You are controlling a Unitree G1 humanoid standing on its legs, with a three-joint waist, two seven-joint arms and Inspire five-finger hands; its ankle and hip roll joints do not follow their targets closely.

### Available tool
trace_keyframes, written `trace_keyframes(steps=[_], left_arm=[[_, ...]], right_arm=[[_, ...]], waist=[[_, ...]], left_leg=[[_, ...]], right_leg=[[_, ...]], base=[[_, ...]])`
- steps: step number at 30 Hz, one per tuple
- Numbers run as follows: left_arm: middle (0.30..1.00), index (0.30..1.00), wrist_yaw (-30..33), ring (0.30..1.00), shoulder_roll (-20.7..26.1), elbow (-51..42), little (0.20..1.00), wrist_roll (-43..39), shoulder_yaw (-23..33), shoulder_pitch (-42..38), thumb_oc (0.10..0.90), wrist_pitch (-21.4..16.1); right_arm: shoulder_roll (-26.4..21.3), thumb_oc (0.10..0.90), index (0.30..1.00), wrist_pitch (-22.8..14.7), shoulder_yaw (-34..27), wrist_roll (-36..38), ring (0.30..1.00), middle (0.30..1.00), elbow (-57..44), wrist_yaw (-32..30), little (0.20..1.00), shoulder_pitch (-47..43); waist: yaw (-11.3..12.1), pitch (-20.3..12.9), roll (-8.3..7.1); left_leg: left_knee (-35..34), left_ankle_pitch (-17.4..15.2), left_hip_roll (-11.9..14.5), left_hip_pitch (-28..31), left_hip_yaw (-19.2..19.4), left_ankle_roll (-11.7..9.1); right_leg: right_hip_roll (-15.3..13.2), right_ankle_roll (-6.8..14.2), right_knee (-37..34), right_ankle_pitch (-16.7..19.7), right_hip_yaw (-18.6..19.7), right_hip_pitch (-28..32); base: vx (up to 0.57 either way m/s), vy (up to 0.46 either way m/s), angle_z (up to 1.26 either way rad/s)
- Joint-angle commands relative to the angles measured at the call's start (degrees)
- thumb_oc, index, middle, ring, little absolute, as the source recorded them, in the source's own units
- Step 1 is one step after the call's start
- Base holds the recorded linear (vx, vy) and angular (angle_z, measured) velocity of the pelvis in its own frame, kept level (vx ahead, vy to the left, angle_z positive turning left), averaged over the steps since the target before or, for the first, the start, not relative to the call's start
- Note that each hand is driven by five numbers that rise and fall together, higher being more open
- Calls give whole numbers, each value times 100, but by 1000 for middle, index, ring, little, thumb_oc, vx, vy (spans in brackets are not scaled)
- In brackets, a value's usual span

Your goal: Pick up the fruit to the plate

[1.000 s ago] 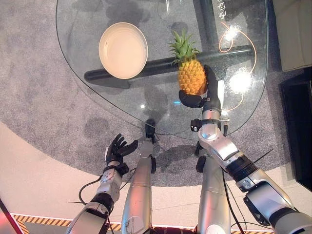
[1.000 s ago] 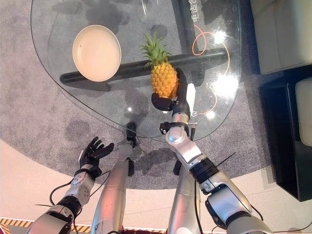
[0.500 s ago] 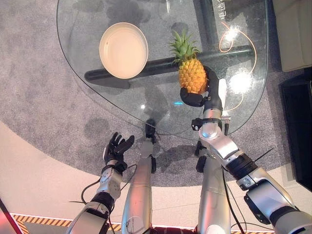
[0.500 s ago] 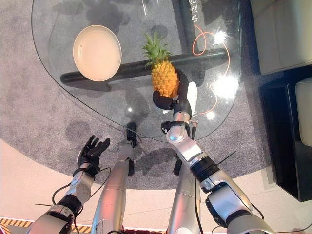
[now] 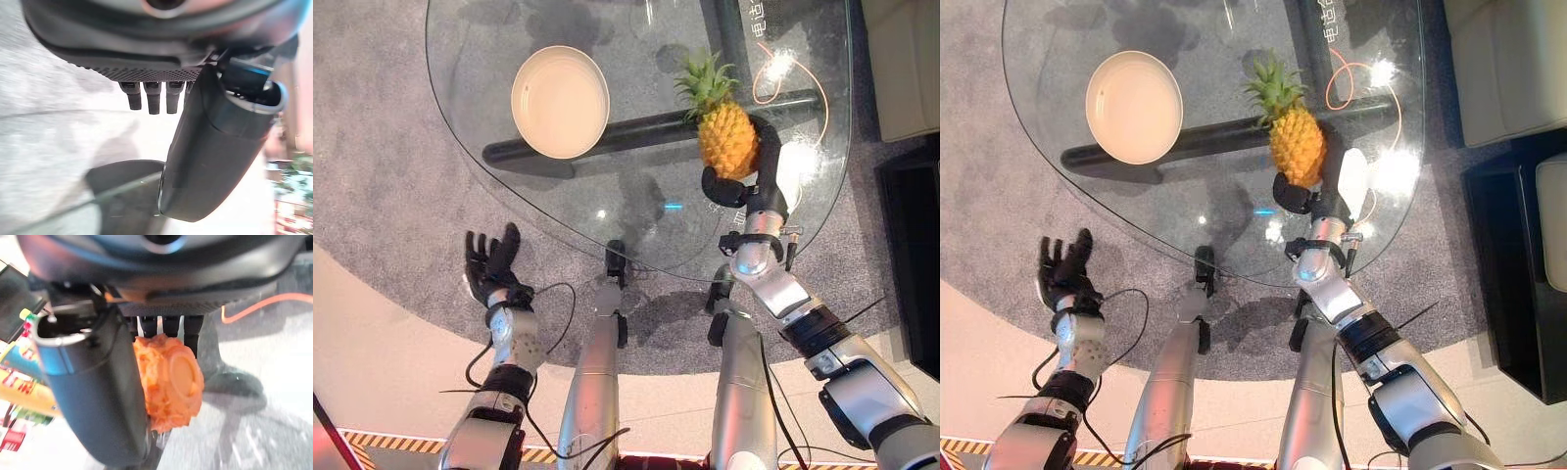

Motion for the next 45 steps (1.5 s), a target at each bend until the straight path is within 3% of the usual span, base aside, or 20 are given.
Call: trace_keyframes(steps=[1, 9, 12, 27, 30, 39, 45], left_arm=[[900, 900, 445, 900, 389, -336, 900, 493, 281, -449, 800, -812], [900, 900, 754, 900, 290, -1404, 900, 1456, 308, -798, 800, -1283], [900, 900, 715, 900, 222, -1772, 900, 1715, 296, -865, 800, -1301], [900, 900, -651, 900, 187, -3235, 900, 1346, -347, -1447, 800, 16], [900, 900, -819, 900, 140, -3228, 900, 1224, -432, -1505, 800, 93], [900, 900, -1547, 900, 81, -3328, 900, 655, -857, -1869, 800, 819], [900, 900, -1666, 900, 27, -3432, 900, 443, -1034, -1983, 800, 1250]], right_arm=[[-309, 100, 300, -440, -238, -732, 300, 300, -744, -550, 200, -393], [-351, 100, 300, -960, -503, -1357, 300, 300, -982, -487, 200, -288], [-335, 100, 300, -1118, -572, -1515, 300, 300, -1032, -468, 200, -260], [-232, 100, 300, -1776, -639, -2038, 300, 300, -1437, 15, 200, -516], [-202, 100, 300, -1752, -600, -2076, 300, 300, -1531, 84, 200, -557], [-156, 100, 300, -1714, -360, -2008, 300, 300, -1799, 318, 200, -852], [-158, 100, 300, -1615, -183, -1924, 300, 300, -1904, 544, 200, -1016]], waist=[[-124, -99, 233], [-160, -99, 199], [-166, -99, 189], [-258, -99, 124], [-277, -99, 107], [-327, -99, 62], [-333, -99, 81]], left_leg=[[388, -646, -369, 88, 244, 192], [276, -639, -357, 105, 257, 183], [235, -643, -351, 141, 262, 174], [28, -604, -328, 327, 342, 166], [2, -636, -333, 394, 354, 163], [-77, -622, -319, 499, 419, 147], [-109, -616, -329, 533, 446, 154]], right_leg=[[357, -47, -923, 468, -164, 155], [385, -20, -1030, 471, -168, 216], [385, -10, -1063, 467, -178, 267], [372, 60, -1398, 627, -193, 526], [370, 76, -1424, 600, -191, 589], [341, 109, -1585, 676, -213, 725], [323, 110, -1638, 699, -221, 758]], base=[[-40, 1, -2], [-50, -31, -3], [-47, -35, 0], [-17, -11, 0], [0, 0, 0], [-2, -3, -2], [0, 0, 0]])
